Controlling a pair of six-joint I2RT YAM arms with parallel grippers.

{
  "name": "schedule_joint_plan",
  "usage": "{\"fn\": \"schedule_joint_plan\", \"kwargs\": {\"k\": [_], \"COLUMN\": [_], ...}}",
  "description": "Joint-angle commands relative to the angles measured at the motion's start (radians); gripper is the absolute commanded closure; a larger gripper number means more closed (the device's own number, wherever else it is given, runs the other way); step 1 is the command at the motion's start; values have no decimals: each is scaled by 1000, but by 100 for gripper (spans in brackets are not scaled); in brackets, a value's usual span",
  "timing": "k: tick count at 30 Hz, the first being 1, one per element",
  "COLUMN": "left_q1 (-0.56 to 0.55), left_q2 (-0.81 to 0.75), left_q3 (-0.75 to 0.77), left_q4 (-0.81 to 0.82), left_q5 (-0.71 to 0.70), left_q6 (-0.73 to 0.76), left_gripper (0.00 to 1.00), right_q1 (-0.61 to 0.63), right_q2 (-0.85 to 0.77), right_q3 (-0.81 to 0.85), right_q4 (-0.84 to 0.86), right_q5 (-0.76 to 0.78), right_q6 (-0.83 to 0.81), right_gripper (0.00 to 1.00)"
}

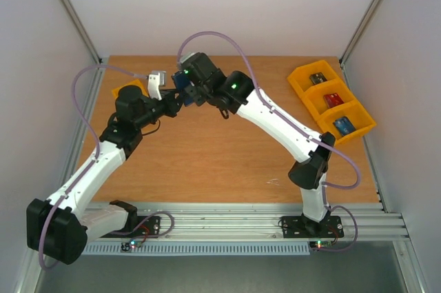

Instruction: Take the credit cards out of the card holder

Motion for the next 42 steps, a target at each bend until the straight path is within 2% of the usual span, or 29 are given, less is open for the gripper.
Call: {"fn": "schedule_joint_plan", "kwargs": {"k": [1, 10, 15, 19, 22, 24, 26, 31, 33, 37, 42], "left_q1": [-5, -5, -5, -5, -5, -5, -5, -5, -5, -5, -5], "left_q2": [-51, -55, -55, -53, -53, -55, -53, -50, -47, -46, -54], "left_q3": [-1, -5, -8, -3, -4, -6, -7, -7, -6, -6, -11], "left_q4": [35, 15, 50, 40, 34, 37, 47, 75, 88, 112, 135], "left_q5": [59, 72, 134, 120, 105, 104, 113, 144, 160, 189, 221], "left_q6": [44, 74, 77, 77, 77, 77, 76, 73, 69, 62, 53], "left_gripper": [100, 100, 100, 100, 100, 100, 100, 100, 100, 100, 100], "right_q1": [-122, -219, -237, -243, -246, -246, -245, -246, -245, -245, -263], "right_q2": [-56, -134, -212, -268, -318, -357, -396, -448, -434, -386, -346], "right_q3": [-52, -167, -260, -330, -380, -429, -493, -580, -577, -546, -511], "right_q4": [-22, -14, 38, 74, 97, 134, 193, 340, 368, 390, 376], "right_q5": [169, 149, 2, -64, -221, -373, -500, -703, -757, -741, -702], "right_q6": [-7, 3, -64, -103, -125, -123, -106, -51, -30, 16, 54], "right_gripper": [99, 99, 99, 99, 98, 91, 79, 42, 33, 26, 26]}}
